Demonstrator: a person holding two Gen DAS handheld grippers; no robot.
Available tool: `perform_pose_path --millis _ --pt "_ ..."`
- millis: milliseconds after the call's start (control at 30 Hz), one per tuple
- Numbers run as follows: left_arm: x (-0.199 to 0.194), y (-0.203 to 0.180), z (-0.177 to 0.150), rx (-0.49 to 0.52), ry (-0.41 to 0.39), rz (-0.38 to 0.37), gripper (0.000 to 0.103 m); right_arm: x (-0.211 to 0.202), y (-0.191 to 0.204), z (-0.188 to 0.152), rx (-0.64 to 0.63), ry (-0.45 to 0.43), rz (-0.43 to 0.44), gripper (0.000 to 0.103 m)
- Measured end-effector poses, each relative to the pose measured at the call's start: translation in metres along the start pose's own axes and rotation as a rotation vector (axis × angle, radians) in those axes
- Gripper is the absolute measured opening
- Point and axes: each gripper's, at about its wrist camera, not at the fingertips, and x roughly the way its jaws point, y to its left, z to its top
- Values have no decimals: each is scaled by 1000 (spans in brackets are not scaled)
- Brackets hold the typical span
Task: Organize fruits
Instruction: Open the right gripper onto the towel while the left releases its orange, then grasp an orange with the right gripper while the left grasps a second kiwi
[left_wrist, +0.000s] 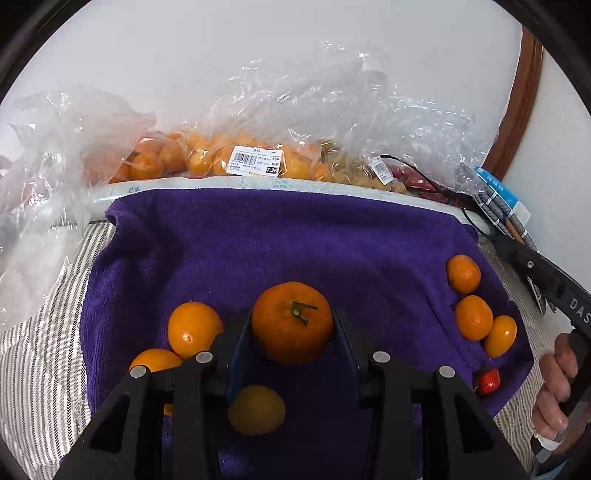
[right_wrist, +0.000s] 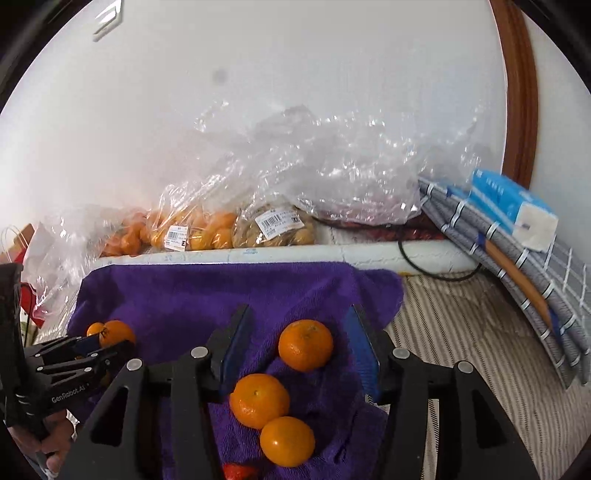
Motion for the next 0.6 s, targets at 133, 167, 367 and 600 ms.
perform_pose_path --millis 133,167,367,600 --pt "-7 0 0 4 -19 -24 42 -16 4 1 13 -34 -7 52" --pt "-8 0 0 6 -26 -27 44 -20 4 1 18 -35 -12 52" --pt "-25 -1 2 6 -98 -52 50 -57 5 -9 66 -56 -45 52" --pt "-58 -3 14 32 -191 26 50 -98 20 -37 16 32 -15 56"
